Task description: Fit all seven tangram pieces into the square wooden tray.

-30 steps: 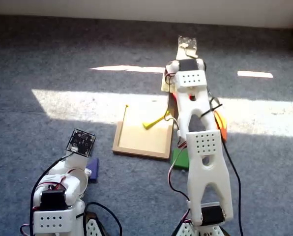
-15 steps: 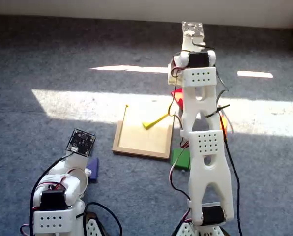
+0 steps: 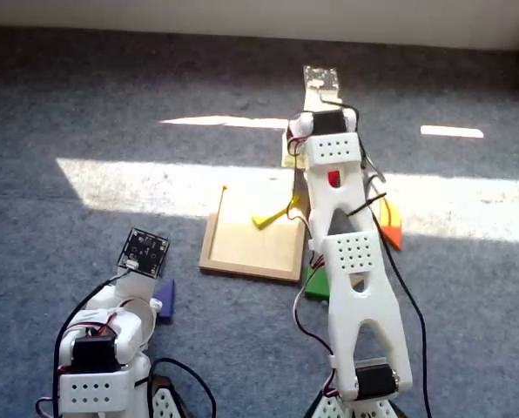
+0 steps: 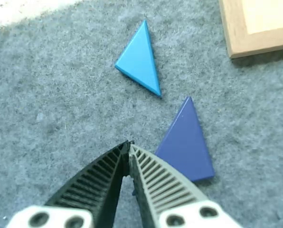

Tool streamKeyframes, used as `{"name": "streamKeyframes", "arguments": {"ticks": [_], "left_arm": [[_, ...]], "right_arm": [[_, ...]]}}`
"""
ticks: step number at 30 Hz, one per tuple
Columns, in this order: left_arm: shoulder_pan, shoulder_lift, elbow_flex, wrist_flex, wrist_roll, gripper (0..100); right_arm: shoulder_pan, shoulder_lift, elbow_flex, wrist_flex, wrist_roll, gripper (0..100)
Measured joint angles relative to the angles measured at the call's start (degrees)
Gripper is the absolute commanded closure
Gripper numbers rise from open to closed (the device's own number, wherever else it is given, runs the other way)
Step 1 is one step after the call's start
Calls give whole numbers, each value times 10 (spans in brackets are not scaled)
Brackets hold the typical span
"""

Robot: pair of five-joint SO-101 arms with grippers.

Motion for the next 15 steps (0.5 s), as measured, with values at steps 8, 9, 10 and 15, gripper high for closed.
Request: {"name": "streamKeyframes", "arguments": {"ticks": [8, 9, 10, 15], "left_arm": [[0, 0, 0, 0, 0, 993], [0, 0, 0, 0, 0, 993], [0, 0, 0, 0, 0, 993], [0, 0, 0, 0, 0, 993]], "right_arm": [[1, 1, 0, -7, 0, 556], [1, 1, 0, -7, 0, 585], [1, 1, 0, -7, 0, 620], [7, 1, 0, -7, 0, 728]]}}
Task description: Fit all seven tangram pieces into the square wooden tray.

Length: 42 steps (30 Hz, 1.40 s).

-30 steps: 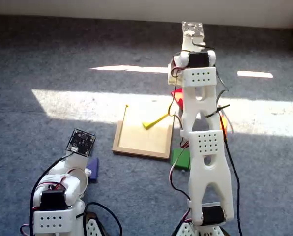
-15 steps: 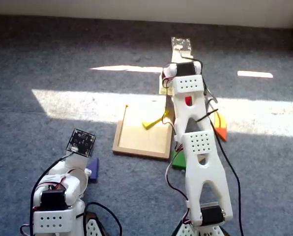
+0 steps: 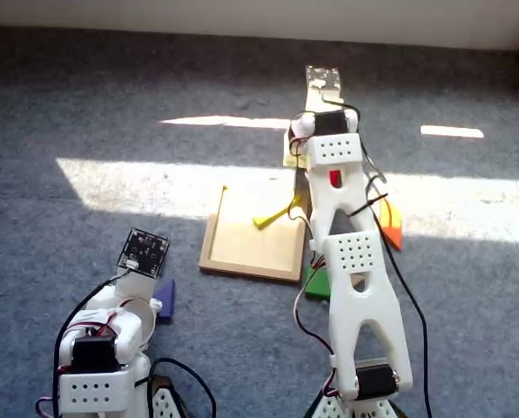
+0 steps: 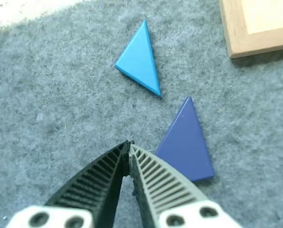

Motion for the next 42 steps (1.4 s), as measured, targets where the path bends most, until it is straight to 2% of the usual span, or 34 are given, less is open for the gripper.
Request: {"name": "streamKeyframes", "arguments": {"ticks": [8, 13, 21, 27, 34, 37, 42], "left_arm": [[0, 0, 0, 0, 0, 993], [0, 0, 0, 0, 0, 993], [0, 0, 0, 0, 0, 993], [0, 0, 0, 0, 0, 993], [0, 0, 0, 0, 0, 993], [0, 0, 0, 0, 0, 993], [0, 0, 0, 0, 0, 993]], "right_arm": [[7, 0, 0, 2, 0, 731], [7, 0, -11, 57, 40, 731], [7, -2, -15, 79, 47, 732], [7, -47, -15, 80, 47, 785], [7, -90, -15, 81, 47, 780], [4, -111, -1, 82, 47, 698], [-3, -146, 105, 82, 31, 532]]}}
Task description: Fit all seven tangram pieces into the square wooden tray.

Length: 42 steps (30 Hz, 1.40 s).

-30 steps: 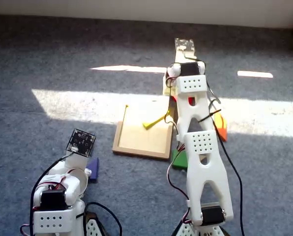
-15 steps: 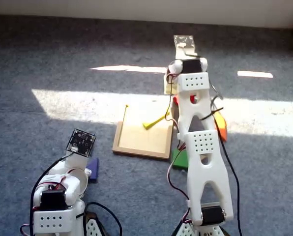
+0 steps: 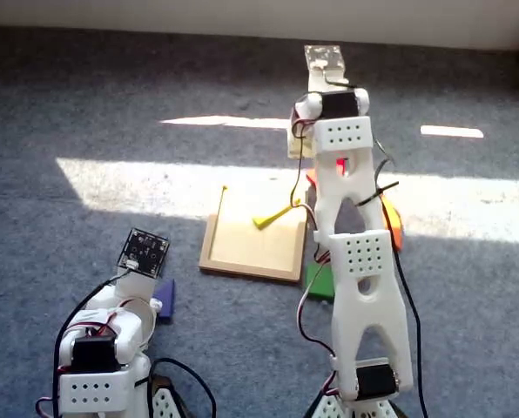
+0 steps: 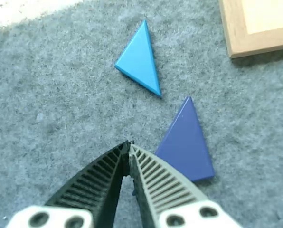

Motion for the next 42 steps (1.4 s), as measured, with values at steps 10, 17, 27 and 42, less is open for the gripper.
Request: {"name": "streamKeyframes", "arguments": {"ticks": [10, 17, 27, 42], "left_arm": [[0, 0, 0, 0, 0, 993], [0, 0, 0, 0, 0, 993], [0, 0, 0, 0, 0, 993], [0, 0, 0, 0, 0, 993]], "right_arm": [[21, 22, 33, -45, -31, 495], [14, 47, 33, -52, -31, 495], [6, 47, 33, -68, -31, 495], [5, 92, 25, -74, -33, 577]]}}
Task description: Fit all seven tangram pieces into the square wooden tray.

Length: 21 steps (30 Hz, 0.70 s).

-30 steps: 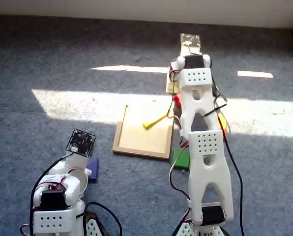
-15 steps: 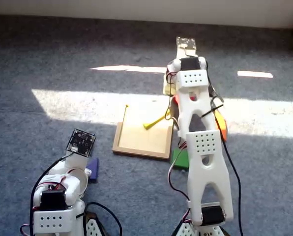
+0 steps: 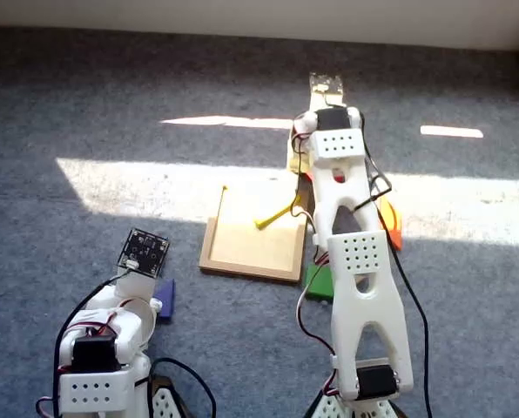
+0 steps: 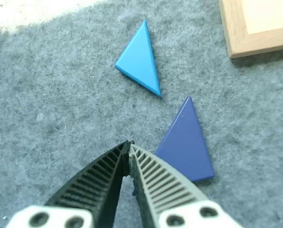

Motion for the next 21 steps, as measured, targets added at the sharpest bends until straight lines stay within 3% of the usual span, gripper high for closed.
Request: {"name": "streamKeyframes", "arguments": {"ticks": [6, 13, 21], "left_arm": [[0, 0, 0, 0, 0, 993], [0, 0, 0, 0, 0, 993], [0, 0, 0, 0, 0, 993]], "right_arm": [[0, 0, -1, 5, 0, 578], [0, 0, -1, 5, 28, 714], [2, 16, -71, 59, 36, 735]]}}
